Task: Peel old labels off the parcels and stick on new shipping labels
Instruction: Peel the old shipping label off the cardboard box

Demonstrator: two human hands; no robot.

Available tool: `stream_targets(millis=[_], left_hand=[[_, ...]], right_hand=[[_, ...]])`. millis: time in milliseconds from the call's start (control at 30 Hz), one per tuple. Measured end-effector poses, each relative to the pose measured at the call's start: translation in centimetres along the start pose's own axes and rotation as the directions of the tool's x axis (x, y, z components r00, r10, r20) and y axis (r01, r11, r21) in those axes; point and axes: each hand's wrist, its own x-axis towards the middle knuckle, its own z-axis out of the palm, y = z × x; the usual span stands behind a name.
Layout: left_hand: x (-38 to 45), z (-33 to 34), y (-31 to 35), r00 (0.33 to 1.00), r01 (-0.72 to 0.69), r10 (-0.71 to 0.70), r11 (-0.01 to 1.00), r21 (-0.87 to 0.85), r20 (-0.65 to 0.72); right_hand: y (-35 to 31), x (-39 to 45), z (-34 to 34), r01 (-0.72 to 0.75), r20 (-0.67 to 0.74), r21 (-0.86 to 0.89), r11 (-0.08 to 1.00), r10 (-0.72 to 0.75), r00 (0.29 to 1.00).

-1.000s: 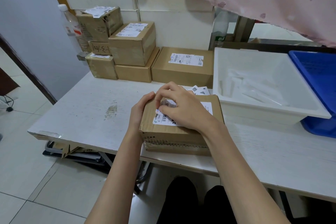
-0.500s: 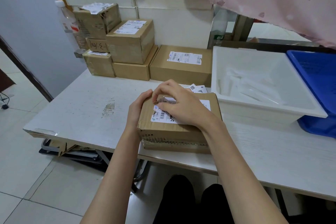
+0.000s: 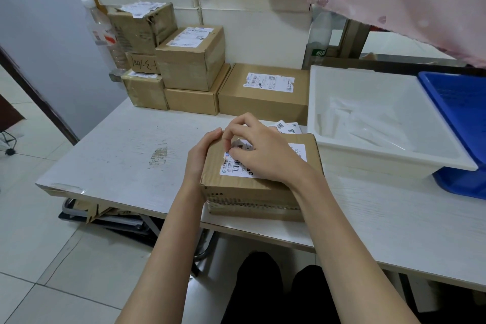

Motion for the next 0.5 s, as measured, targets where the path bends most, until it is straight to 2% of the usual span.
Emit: stream_targets(millis=[100, 200, 233, 367, 500], left_hand=[[-0.10, 0.10, 0.06, 0.999, 0.026, -0.025, 0.999, -0.034, 0.032], [-0.07, 0.08, -0.21, 0.999, -0.039, 0.039, 0.999, 0.015, 0.010], [-0.14, 0.06, -0.18, 0.999, -0.053, 0.053, 0.998, 0.022, 0.006], [-0.22, 0.04, -0.04, 0.996, 0.059, -0.053, 0.995, -0.078, 0.074], [-0.02, -0.05, -0.15, 0.996, 0.053, -0.047, 0.995, -0.081, 0.073]], right_hand=[[-0.02, -0.11, -0.24, -0.007, -0.012, 0.059, 0.998, 0.008, 1.000], [-0.09, -0.24, -0.38, -0.003, -0.017, 0.108, 0.994, 0.005, 1.000], [-0.09, -0.24, -0.35, -0.003, -0.017, 0.103, 0.995, 0.005, 1.000], [-0.01, 0.05, -0.15, -0.009, -0.039, 0.093, 0.996, 0.013, 0.999], [0.03, 0.12, 0.34, 0.029, -0.098, -0.012, 1.000, -0.030, 0.995]])
